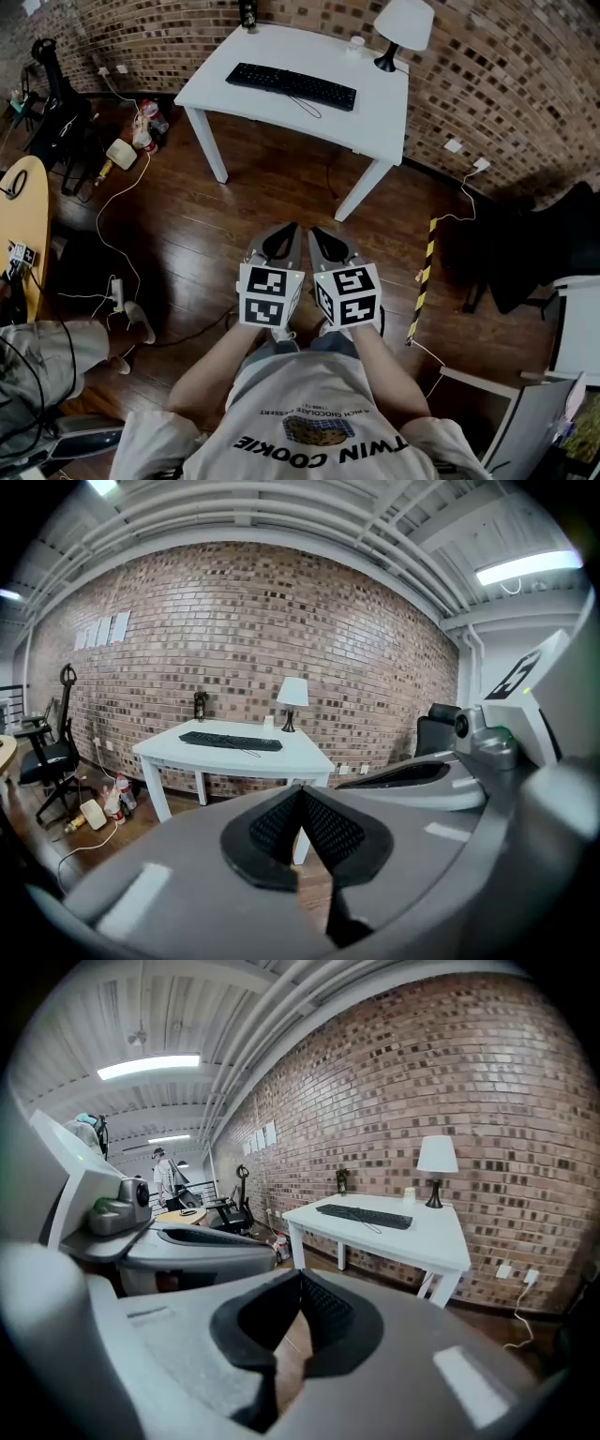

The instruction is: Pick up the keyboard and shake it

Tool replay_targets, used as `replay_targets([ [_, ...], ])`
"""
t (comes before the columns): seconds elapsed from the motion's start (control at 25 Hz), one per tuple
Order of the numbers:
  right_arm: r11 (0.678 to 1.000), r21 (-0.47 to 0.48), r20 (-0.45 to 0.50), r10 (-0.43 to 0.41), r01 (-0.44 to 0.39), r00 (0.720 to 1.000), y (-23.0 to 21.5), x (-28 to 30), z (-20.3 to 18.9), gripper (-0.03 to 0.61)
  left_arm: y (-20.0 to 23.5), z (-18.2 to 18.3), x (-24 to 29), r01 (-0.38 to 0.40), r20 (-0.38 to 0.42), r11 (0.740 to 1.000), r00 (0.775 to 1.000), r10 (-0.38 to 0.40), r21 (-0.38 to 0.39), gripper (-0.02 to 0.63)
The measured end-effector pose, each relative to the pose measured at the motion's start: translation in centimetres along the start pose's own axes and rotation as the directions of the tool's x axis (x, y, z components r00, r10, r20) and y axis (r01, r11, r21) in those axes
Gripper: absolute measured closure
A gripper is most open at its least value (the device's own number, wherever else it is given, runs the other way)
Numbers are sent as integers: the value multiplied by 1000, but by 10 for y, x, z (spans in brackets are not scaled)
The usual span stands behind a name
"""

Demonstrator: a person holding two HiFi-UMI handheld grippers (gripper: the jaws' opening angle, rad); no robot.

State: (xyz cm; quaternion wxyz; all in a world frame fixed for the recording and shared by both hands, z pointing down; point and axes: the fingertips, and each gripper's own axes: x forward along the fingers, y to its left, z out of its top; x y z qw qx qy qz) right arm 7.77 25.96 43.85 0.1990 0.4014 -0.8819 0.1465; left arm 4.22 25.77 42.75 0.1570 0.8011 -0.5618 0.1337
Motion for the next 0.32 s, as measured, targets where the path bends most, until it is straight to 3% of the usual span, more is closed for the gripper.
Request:
replay_targets([
  [0.32, 1000, 6, 23, -1, 1, 1000, 6, -15, -3, 575, -14, -2, -10, 2, 2, 1000, 1000, -2, 18, 606],
])
